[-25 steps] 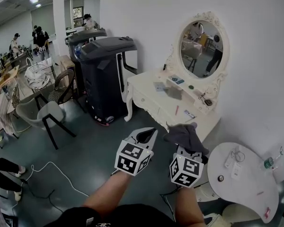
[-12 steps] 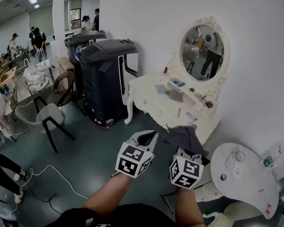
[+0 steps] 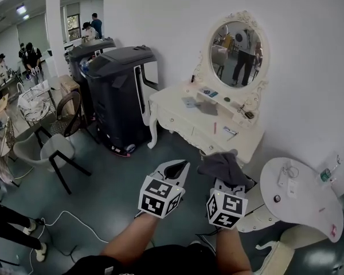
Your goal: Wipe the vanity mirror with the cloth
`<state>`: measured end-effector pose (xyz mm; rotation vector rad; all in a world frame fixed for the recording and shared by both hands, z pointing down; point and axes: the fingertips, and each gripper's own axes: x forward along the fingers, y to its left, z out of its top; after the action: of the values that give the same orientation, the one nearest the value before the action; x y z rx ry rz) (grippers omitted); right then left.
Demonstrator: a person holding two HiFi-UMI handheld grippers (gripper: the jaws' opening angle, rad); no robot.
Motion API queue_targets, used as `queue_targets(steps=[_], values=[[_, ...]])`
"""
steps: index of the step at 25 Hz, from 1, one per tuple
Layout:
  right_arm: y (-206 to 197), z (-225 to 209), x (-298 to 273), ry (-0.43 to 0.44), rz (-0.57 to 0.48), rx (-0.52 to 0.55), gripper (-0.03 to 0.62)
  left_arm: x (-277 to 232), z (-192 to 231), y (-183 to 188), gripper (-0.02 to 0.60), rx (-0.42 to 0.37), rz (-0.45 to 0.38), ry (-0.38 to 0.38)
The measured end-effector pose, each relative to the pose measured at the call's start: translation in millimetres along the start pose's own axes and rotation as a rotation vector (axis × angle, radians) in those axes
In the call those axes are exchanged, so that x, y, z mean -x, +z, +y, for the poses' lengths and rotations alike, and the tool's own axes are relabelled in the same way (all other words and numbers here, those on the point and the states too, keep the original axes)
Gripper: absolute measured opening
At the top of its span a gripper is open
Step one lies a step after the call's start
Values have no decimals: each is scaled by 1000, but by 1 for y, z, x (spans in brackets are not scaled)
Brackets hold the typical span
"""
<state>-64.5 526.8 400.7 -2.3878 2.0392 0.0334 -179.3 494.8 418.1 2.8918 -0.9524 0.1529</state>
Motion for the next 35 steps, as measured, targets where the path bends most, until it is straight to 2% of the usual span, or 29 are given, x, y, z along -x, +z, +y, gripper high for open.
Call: queue_targets(steps=[9,15,20,27,35], values=[[-1,-3,-42,13,-5,-15,28,-33,25,5,0,2,1,2],[2,-28,-102,52,-15,-16,28,-92,42,19,0,-16,1,37],[5,-57,-146,67,-12,-35,28,-148,49,35,0,-31,15,32],[-9,-98,-198,85,16,-53,28,-219,54,38,0,-39,51,33],[-9,-135,-246,109,26,-61,28,-274,63,48,0,-37,60,62]])
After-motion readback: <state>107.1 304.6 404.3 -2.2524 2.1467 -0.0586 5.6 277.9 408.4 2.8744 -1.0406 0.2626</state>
